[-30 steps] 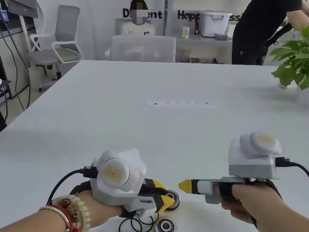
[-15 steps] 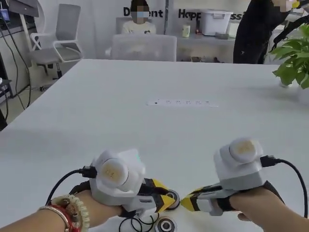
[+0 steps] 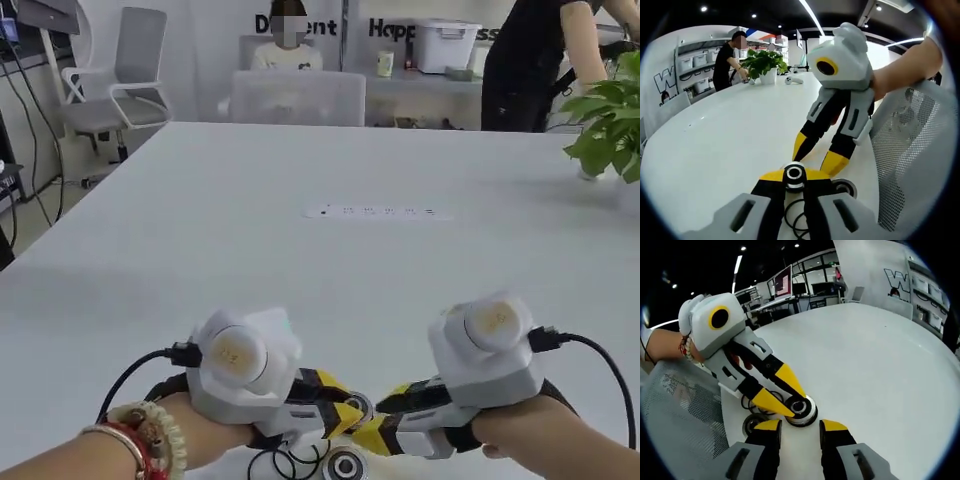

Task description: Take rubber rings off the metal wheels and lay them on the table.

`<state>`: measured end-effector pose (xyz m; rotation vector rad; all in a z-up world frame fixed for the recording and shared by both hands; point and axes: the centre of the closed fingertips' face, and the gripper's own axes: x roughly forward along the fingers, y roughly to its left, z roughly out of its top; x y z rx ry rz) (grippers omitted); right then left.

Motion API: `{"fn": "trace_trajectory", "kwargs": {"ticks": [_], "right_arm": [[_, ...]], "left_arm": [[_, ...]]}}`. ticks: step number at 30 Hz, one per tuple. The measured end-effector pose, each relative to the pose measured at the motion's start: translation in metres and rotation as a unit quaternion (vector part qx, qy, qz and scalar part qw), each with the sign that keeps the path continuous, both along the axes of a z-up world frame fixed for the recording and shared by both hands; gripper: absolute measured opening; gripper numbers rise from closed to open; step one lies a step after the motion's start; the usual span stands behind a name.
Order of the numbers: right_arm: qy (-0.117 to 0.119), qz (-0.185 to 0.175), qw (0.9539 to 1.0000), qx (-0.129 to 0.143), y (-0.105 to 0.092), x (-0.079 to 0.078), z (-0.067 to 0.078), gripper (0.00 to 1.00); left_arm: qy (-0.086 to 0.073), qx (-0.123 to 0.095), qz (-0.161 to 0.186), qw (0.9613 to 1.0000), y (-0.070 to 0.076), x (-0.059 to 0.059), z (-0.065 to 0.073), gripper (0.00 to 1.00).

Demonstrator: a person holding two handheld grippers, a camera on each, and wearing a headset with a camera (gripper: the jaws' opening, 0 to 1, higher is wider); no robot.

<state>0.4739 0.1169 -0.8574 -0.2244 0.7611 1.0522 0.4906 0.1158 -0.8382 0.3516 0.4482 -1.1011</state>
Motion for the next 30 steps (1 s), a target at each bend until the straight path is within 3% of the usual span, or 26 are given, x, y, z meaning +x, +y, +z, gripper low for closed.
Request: {"fn": "trace_trajectory", "kwargs": {"ticks": [2, 7, 10, 11, 15, 17, 18, 19, 23, 26, 28, 30], "right_arm": [[-0.013, 0.010, 0.9998, -0.012, -0.001, 0.000, -0.001, 0.24], [-0.019, 0.012, 0.9997, -0.013, -0.003, 0.003, -0.001, 0.18], [-0.061, 0.046, 0.9965, -0.035, -0.002, 0.003, 0.001, 0.17], [-0.060, 0.048, 0.9965, -0.034, -0.002, 0.002, 0.001, 0.17], [-0.048, 0.041, 0.9976, -0.028, -0.005, 0.004, 0.000, 0.13], [-0.048, 0.046, 0.9970, -0.039, -0.009, 0.004, -0.002, 0.03], [-0.046, 0.023, 0.9980, -0.038, -0.013, 0.010, -0.003, 0.00], [-0.025, 0.020, 0.9992, -0.022, -0.009, 0.004, -0.002, 0.00], [-0.032, 0.019, 0.9988, -0.033, -0.011, 0.006, -0.002, 0.00], [-0.009, -0.005, 0.9997, -0.021, -0.012, 0.007, -0.002, 0.00], [0.026, -0.039, 0.9989, -0.005, -0.014, 0.009, -0.003, 0.00], [0.029, -0.046, 0.9985, 0.003, -0.016, 0.012, -0.002, 0.00]], "left_arm": [[0.000, 0.000, 0.000, 1.0000, 0.000, 0.000, 0.000, 0.07], [0.000, -0.001, 0.001, 1.0000, 0.000, 0.000, 0.000, 0.07], [0.003, -0.006, 0.006, 1.0000, 0.000, 0.000, 0.000, 0.07], [0.002, -0.006, 0.005, 1.0000, 0.000, 0.000, 0.000, 0.07], [0.002, -0.005, 0.005, 1.0000, 0.001, -0.001, 0.000, 0.07], [0.001, -0.005, 0.005, 1.0000, 0.001, -0.001, 0.000, 0.07], [0.002, -0.006, 0.005, 1.0000, 0.000, -0.001, 0.000, 0.07], [0.001, -0.005, 0.004, 1.0000, 0.000, -0.002, 0.000, 0.07], [0.002, -0.005, 0.005, 1.0000, 0.000, -0.001, 0.000, 0.07], [0.002, -0.005, 0.006, 1.0000, 0.000, -0.002, 0.000, 0.07], [0.001, -0.003, 0.006, 1.0000, 0.000, -0.002, 0.000, 0.07], [0.001, -0.001, 0.005, 1.0000, 0.000, -0.002, 0.000, 0.07]]}}
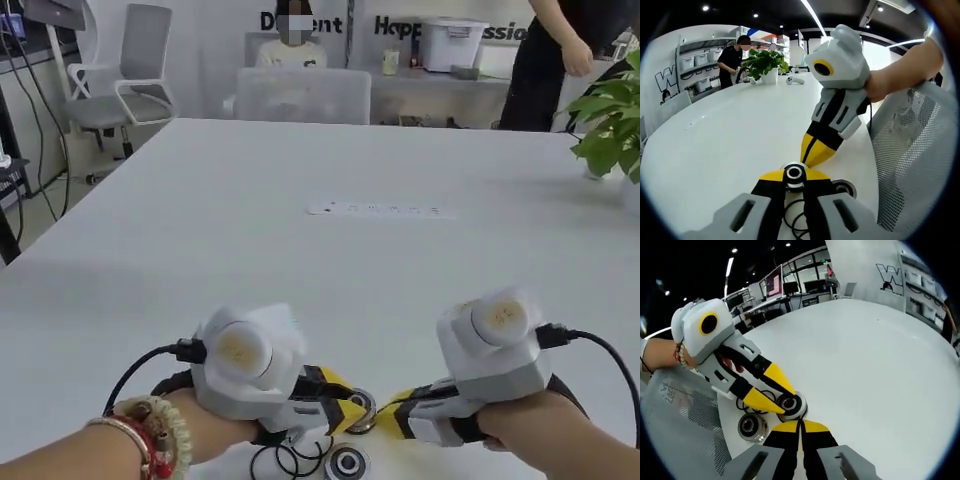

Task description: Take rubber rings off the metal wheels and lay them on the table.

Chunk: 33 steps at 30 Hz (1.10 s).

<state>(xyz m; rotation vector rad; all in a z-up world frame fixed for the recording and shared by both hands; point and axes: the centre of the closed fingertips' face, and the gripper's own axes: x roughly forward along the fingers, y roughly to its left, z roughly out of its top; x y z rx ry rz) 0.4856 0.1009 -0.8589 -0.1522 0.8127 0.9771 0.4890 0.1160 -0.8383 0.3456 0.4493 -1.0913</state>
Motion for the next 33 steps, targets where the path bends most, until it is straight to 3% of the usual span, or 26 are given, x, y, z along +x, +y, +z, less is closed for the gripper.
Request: {"fn": "trace_trajectory", "kwargs": {"ticks": [2, 16, 17, 18, 19, 20, 26, 33], "right_arm": [[0.014, -0.013, 0.9998, 0.009, -0.001, -0.001, 0.001, 0.00], [0.050, -0.041, 0.9968, 0.047, -0.003, -0.001, 0.008, 0.00], [0.048, -0.048, 0.9953, 0.069, 0.000, 0.002, 0.014, 0.00], [0.065, -0.058, 0.9922, 0.089, 0.003, 0.003, 0.019, 0.00], [0.070, -0.061, 0.9930, 0.073, -0.003, 0.002, 0.015, 0.00], [0.061, -0.055, 0.9938, 0.076, -0.002, 0.001, 0.015, 0.00], [0.073, -0.062, 0.9918, 0.085, 0.002, -0.001, 0.017, 0.00], [0.067, -0.053, 0.9927, 0.085, 0.009, -0.003, 0.020, 0.00]], "left_arm": [[0.001, 0.000, 0.000, 1.0000, 0.000, 0.000, 0.000, 0.07], [0.002, 0.000, -0.003, 1.0000, 0.000, -0.001, 0.000, 0.07], [0.002, 0.000, -0.003, 1.0000, 0.000, -0.001, 0.000, 0.07], [0.001, 0.000, -0.003, 1.0000, 0.000, -0.001, 0.000, 0.07], [0.002, 0.000, -0.003, 1.0000, 0.000, -0.001, 0.000, 0.07], [0.002, 0.000, -0.004, 1.0000, 0.000, -0.001, 0.000, 0.07], [0.001, 0.001, -0.006, 1.0000, 0.000, -0.002, 0.001, 0.07], [0.002, 0.006, -0.008, 0.9999, 0.001, -0.003, 0.001, 0.07]]}}
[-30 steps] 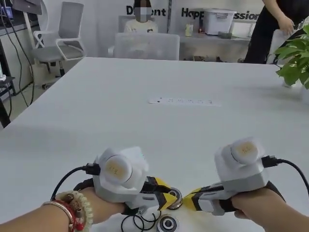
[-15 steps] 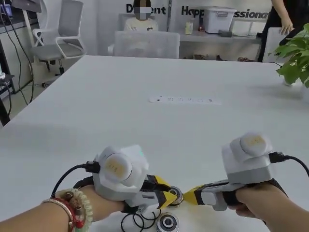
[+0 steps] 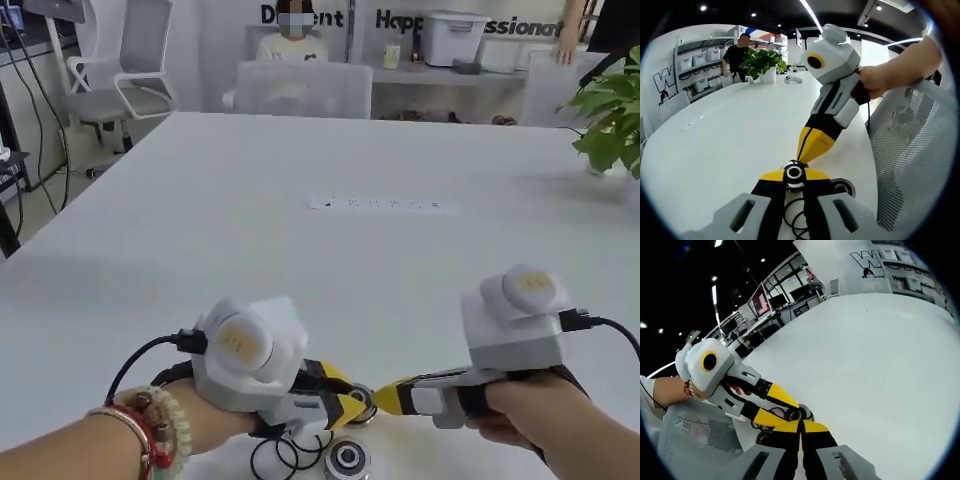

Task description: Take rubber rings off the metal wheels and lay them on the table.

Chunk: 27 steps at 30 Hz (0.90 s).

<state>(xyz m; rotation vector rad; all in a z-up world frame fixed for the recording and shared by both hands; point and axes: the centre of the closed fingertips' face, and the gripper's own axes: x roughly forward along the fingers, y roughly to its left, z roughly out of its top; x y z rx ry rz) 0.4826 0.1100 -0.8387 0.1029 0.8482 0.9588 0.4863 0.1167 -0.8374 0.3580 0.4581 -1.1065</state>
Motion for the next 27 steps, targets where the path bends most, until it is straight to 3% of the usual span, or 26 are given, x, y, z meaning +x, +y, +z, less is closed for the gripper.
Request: {"fn": "trace_trajectory", "kwargs": {"ticks": [13, 17, 27], "right_arm": [[-0.006, 0.012, 0.9997, 0.019, 0.011, -0.003, 0.007, 0.00], [0.005, 0.001, 0.9995, 0.030, 0.008, -0.001, 0.006, 0.00], [0.004, 0.014, 0.9987, 0.048, 0.012, -0.006, 0.013, 0.00]], "left_arm": [[-0.001, -0.003, -0.001, 1.0000, 0.000, 0.001, -0.001, 0.07], [-0.001, -0.006, -0.002, 1.0000, 0.000, 0.001, 0.000, 0.07], [0.000, -0.009, 0.001, 1.0000, -0.001, 0.001, 0.000, 0.07]]}}
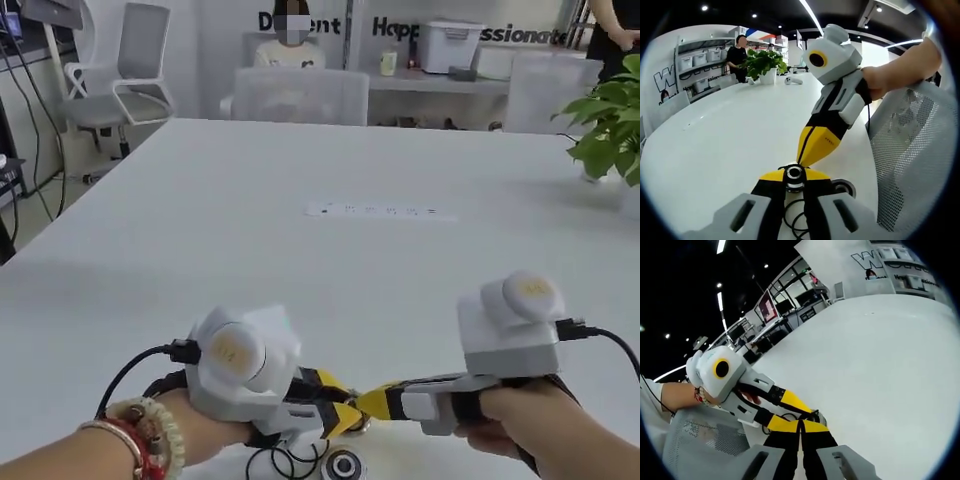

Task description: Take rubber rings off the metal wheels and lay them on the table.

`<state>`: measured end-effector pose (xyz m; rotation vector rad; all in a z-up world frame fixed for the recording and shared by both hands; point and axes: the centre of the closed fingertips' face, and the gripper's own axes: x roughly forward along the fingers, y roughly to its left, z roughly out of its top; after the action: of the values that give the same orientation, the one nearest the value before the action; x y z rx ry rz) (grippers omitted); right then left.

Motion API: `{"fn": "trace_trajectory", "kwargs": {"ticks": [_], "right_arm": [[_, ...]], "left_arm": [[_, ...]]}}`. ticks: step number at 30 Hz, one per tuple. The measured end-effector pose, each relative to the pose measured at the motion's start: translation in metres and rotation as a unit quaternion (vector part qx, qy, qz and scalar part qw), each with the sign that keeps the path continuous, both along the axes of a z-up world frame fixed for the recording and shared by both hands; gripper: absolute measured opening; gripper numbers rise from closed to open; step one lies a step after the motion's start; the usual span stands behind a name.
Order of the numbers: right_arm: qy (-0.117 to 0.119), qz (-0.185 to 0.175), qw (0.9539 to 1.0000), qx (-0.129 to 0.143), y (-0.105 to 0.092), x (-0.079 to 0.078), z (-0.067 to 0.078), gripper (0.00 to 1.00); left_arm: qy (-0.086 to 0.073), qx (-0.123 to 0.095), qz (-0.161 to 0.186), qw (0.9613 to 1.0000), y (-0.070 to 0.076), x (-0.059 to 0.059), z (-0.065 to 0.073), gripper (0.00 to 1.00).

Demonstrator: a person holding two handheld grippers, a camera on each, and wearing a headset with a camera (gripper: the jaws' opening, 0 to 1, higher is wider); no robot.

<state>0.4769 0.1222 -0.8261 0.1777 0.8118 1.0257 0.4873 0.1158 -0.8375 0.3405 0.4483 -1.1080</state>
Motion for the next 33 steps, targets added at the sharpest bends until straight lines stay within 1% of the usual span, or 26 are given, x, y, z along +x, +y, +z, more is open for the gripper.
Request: {"fn": "trace_trajectory", "kwargs": {"ticks": [1, 3, 5, 8, 9, 10, 11, 12, 13, 15, 16, 18, 19, 21, 23, 25, 27, 28, 30, 32, 33], "right_arm": [[0.002, 0.005, 1.0000, 0.005, 0.001, -0.002, 0.001, 0.00], [-0.001, 0.004, 1.0000, 0.005, 0.001, -0.001, 0.000, 0.00], [0.002, 0.000, 1.0000, 0.006, 0.001, 0.000, 0.000, 0.00], [-0.005, -0.010, 0.9999, -0.003, -0.003, 0.004, -0.001, 0.00], [-0.010, -0.014, 0.9998, -0.013, -0.005, 0.006, -0.003, 0.00], [-0.010, -0.015, 0.9998, -0.013, -0.005, 0.006, -0.004, 0.00], [-0.007, -0.016, 0.9998, -0.011, -0.005, 0.006, -0.005, 0.00], [-0.004, -0.018, 0.9998, -0.011, -0.005, 0.007, -0.006, 0.00], [-0.002, -0.020, 0.9997, -0.012, -0.006, 0.007, -0.006, 0.00], [-0.002, -0.022, 0.9997, -0.014, -0.007, 0.008, -0.007, 0.00], [-0.002, -0.023, 0.9996, -0.016, -0.007, 0.008, -0.007, 0.00], [-0.003, -0.026, 0.9994, -0.021, -0.009, 0.009, -0.008, 0.00], [-0.004, -0.029, 0.9993, -0.023, -0.010, 0.010, -0.009, 0.00], [-0.003, -0.033, 0.9992, -0.022, -0.011, 0.011, -0.008, 0.00], [0.001, -0.037, 0.9992, -0.018, -0.012, 0.012, -0.006, 0.00], [-0.002, -0.040, 0.9990, -0.020, -0.013, 0.013, -0.006, 0.00], [-0.001, -0.042, 0.9990, -0.017, -0.013, 0.013, -0.005, 0.00], [-0.001, -0.044, 0.9989, -0.015, -0.013, 0.014, -0.004, 0.00], [-0.002, -0.049, 0.9987, -0.012, -0.014, 0.016, -0.003, 0.00], [-0.003, -0.052, 0.9986, -0.009, -0.015, 0.018, -0.002, 0.00], [-0.003, -0.054, 0.9985, -0.007, -0.015, 0.018, -0.001, 0.00]], "left_arm": [[0.000, 0.000, -0.001, 1.0000, 0.000, 0.000, 0.000, 0.08], [0.000, -0.003, -0.003, 1.0000, 0.000, 0.000, 0.000, 0.08], [-0.001, -0.005, -0.004, 1.0000, 0.000, 0.000, 0.000, 0.08], [0.004, -0.003, -0.003, 1.0000, 0.000, 0.001, 0.000, 0.08], [0.007, 0.003, -0.005, 1.0000, -0.001, 0.001, 0.000, 0.07], [0.009, 0.007, -0.007, 0.9999, -0.001, 0.001, 0.001, 0.07], [0.014, 0.014, -0.006, 0.9998, -0.001, 0.001, 0.001, 0.07], [0.014, 0.020, -0.006, 0.9997, -0.001, 0.001, 0.000, 0.07], [0.009, 0.029, -0.010, 0.9995, 0.000, 0.000, 0.000, 0.07], [0.005, 0.035, -0.015, 0.9993, 0.001, 0.000, 0.000, 0.08], [0.007, 0.036, -0.015, 0.9992, 0.001, 0.000, 0.000, 0.08], [0.020, 0.038, -0.012, 0.9990, 0.003, -0.001, 0.000, 0.08], [0.021, 0.040, -0.013, 0.9989, 0.004, -0.001, 0.000, 0.09], [0.020, 0.044, -0.016, 0.9987, 0.005, -0.002, 0.000, 0.13], [0.013, 0.051, -0.027, 0.9982, 0.005, -0.004, 0.001, 0.13], [0.012, 0.057, -0.029, 0.9979, 0.006, -0.004, 0.003, 0.14], [0.006, 0.055, -0.035, 0.9979, 0.005, -0.006, 0.009, 0.16], [0.000, 0.057, -0.041, 0.9976, 0.006, -0.006, 0.012, 0.16], [-0.009, 0.067, -0.042, 0.9968, 0.009, -0.005, 0.014, 0.18], [-0.009, 0.068, -0.040, 0.9969, 0.012, -0.005, 0.017, 0.22], [-0.007, 0.063, -0.037, 0.9973, 0.014, -0.004, 0.020, 0.24]]}}
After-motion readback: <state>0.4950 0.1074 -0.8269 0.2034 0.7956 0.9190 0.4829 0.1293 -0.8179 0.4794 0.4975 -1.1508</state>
